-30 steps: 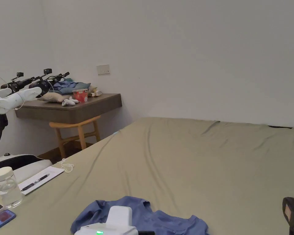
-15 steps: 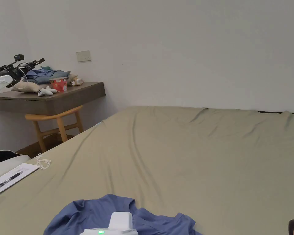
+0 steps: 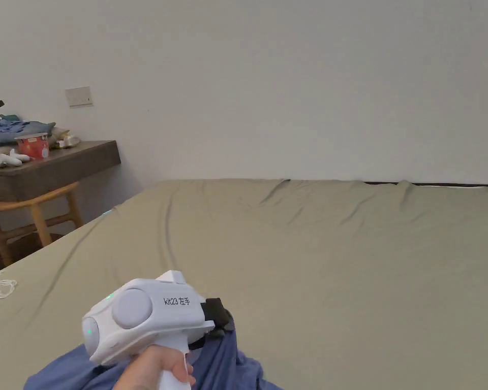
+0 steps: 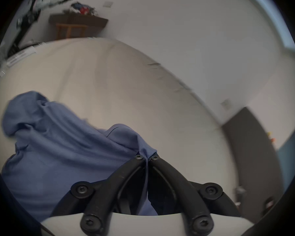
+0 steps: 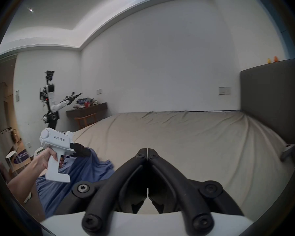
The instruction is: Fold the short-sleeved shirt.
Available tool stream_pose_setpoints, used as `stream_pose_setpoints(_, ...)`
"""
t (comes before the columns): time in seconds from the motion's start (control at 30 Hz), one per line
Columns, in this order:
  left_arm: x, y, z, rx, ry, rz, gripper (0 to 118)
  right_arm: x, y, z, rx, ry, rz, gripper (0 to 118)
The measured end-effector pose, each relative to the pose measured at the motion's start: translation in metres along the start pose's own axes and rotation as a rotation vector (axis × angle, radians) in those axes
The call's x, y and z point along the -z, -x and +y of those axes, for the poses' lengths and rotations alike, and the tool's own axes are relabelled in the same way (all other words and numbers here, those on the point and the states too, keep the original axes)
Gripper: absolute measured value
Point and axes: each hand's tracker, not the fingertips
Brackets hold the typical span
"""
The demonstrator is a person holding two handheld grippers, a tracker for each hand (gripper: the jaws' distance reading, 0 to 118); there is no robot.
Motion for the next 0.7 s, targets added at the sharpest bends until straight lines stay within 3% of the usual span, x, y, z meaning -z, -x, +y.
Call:
stream_pose_setpoints(0.1,0.022,-0.078,-0.001,0.157,0.008,-0.072,0,-0.025,-0.039,0.003,0.031,-0.011,-0.069,0)
stream_pose_setpoints(0.13,0.032,-0.111,-0.007,0.256,-0.002,-0.071,0,-0.034,-0.051,0.005,0.024,-0.014,-0.122,0)
stream_pose_setpoints(0.2,0.05,-0.17,-0.028,0.329,0.02,-0.118,0,-0.054,-0.075,0.01,0.008,-0.029,-0.204,0)
stream_pose_setpoints(0.27,0.064,-0.224,-0.058,0.298,0.121,-0.322,0,-0.079,-0.1,0.018,0.039,-0.061,-0.285,0)
stream_pose_setpoints(0.33,0.07,-0.288,-0.119,0.387,0.233,-0.457,0,-0.108,-0.127,0.027,0.063,-0.103,-0.354,0)
stream_pose_setpoints(0.43,0.048,-0.364,-0.194,0.585,0.307,-0.616,0,-0.145,-0.153,0.041,-0.008,-0.119,-0.477,0)
stream_pose_setpoints(0.53,0.011,-0.399,-0.238,0.644,0.364,-0.844,0,-0.176,-0.174,0.047,-0.01,-0.145,-0.533,0)
stream_pose_setpoints(0.6,0.006,-0.411,-0.264,0.718,0.392,-0.813,0,-0.194,-0.184,0.047,0.038,-0.162,-0.532,0)
stream_pose_setpoints(0.7,0.038,-0.401,-0.306,0.694,0.472,-0.619,0,-0.209,-0.191,0.037,0.053,-0.155,-0.543,0)
